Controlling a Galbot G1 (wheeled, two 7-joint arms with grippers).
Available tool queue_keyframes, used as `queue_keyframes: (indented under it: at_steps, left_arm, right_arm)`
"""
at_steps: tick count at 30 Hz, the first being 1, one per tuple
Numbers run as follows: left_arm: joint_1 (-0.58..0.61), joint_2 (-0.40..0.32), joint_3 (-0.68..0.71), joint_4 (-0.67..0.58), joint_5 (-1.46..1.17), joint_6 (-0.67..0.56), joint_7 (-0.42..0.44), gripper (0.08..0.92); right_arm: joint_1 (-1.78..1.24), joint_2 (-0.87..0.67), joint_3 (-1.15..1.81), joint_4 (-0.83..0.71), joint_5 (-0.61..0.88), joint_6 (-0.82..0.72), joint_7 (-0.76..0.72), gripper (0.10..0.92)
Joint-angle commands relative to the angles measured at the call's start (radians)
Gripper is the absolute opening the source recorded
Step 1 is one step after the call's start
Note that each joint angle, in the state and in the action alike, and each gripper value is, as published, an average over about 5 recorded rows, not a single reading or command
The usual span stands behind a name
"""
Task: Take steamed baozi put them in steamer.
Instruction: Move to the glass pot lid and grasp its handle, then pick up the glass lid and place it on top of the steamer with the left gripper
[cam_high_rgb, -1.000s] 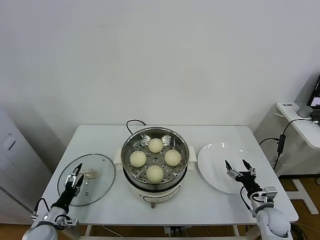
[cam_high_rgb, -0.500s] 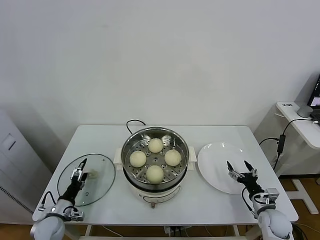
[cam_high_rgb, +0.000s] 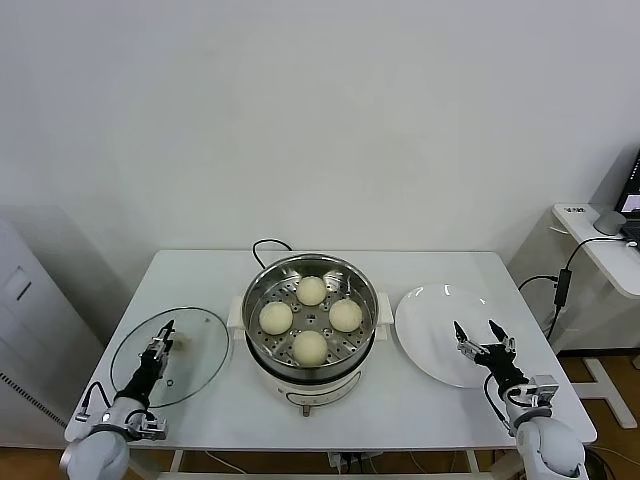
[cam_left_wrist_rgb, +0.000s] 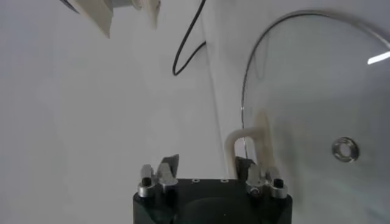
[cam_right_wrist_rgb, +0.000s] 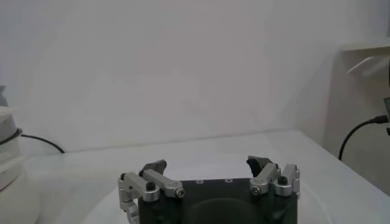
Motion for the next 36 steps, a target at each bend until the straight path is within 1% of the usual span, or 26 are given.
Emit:
queue_keyframes:
  at_steps: [1,4,7,10,14,18,22,25,31,36]
  left_arm:
    - [0.006,0.01,-0.023,-0.058,-0.048,-0.007,0.003,0.351]
    - [0.015,0.026,-0.042,-0.108,-0.085,-0.005,0.023,0.265]
    - [0.018,0.055,-0.057,-0.167,-0.144,0.013,0.061,0.179]
    - [0.022,0.098,-0.066,-0.22,-0.216,0.046,0.109,0.123]
    - [0.041,0.159,-0.068,-0.311,-0.32,0.129,0.188,0.113]
    - [0.063,0.218,-0.048,-0.435,-0.407,0.246,0.269,0.113]
    - [0.066,0.272,-0.018,-0.548,-0.464,0.358,0.343,0.113]
    - [0.062,0.304,0.014,-0.607,-0.478,0.442,0.384,0.113]
    - [0.05,0.348,0.128,-0.71,-0.428,0.606,0.446,0.113]
    - [-0.012,0.344,0.25,-0.77,-0.374,0.707,0.504,0.113]
  right_arm:
    - [0.003,-0.001,-0.002,0.001,-0.007,0.0,0.0,0.823]
    - [0.005,-0.003,-0.004,-0.001,-0.008,-0.001,0.0,0.823]
    - [0.009,-0.005,-0.005,-0.002,-0.008,-0.001,0.0,0.823]
    - [0.014,-0.008,-0.006,-0.003,-0.007,-0.002,0.0,0.823]
    - [0.016,-0.013,-0.007,-0.002,-0.006,-0.002,0.0,0.823]
    - [0.015,-0.016,-0.008,0.0,-0.005,-0.002,0.0,0.823]
    - [0.016,-0.02,-0.009,0.001,-0.003,-0.003,0.0,0.823]
    - [0.021,-0.024,-0.011,-0.001,-0.001,-0.004,0.0,0.823]
    - [0.033,-0.028,-0.01,-0.002,0.001,-0.006,0.001,0.823]
    - [0.036,-0.03,-0.009,0.004,-0.002,-0.006,0.003,0.823]
